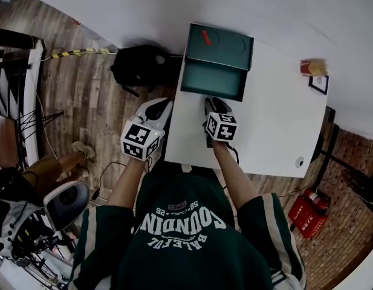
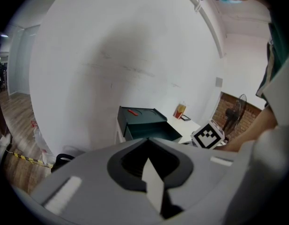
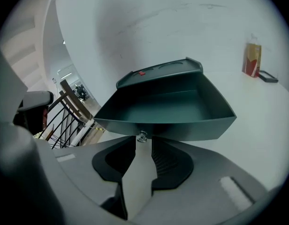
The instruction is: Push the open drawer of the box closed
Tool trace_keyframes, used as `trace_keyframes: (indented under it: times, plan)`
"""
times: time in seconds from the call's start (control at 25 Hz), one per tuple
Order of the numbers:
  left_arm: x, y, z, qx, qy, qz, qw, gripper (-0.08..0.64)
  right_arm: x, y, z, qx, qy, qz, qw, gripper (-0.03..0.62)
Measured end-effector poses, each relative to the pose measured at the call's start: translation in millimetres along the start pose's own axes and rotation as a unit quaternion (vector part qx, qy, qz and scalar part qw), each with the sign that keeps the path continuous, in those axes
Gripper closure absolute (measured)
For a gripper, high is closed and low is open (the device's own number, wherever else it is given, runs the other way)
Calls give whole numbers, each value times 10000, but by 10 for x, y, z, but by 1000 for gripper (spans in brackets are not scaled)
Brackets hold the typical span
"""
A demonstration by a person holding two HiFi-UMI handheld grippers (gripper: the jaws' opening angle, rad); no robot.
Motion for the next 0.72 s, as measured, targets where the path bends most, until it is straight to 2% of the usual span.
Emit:
trace_keyframes:
  times: [0.12,0.24,0.72]
  plan:
    - [-11,-64,13,-24,-12,-7,10000,508,36,-7,9,149,-111,-2,9998,490]
    - [1,-112,13,-34,-37,-1,10000,508,49,-32,9,211,-139,-59,9997,525]
    - [32,-166,-3,-46,-1,48,10000,508,28,-22,-100,309,-125,-71,9994,526]
Point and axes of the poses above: the fingertips, and each gripper's own axes: x forward along the fingers, y to its right, z out of its underside, the point moved 4 cm from there along -x, backward along the fingers, and after that the axes turned 2 degrees about -z, right-handed, at the moved point
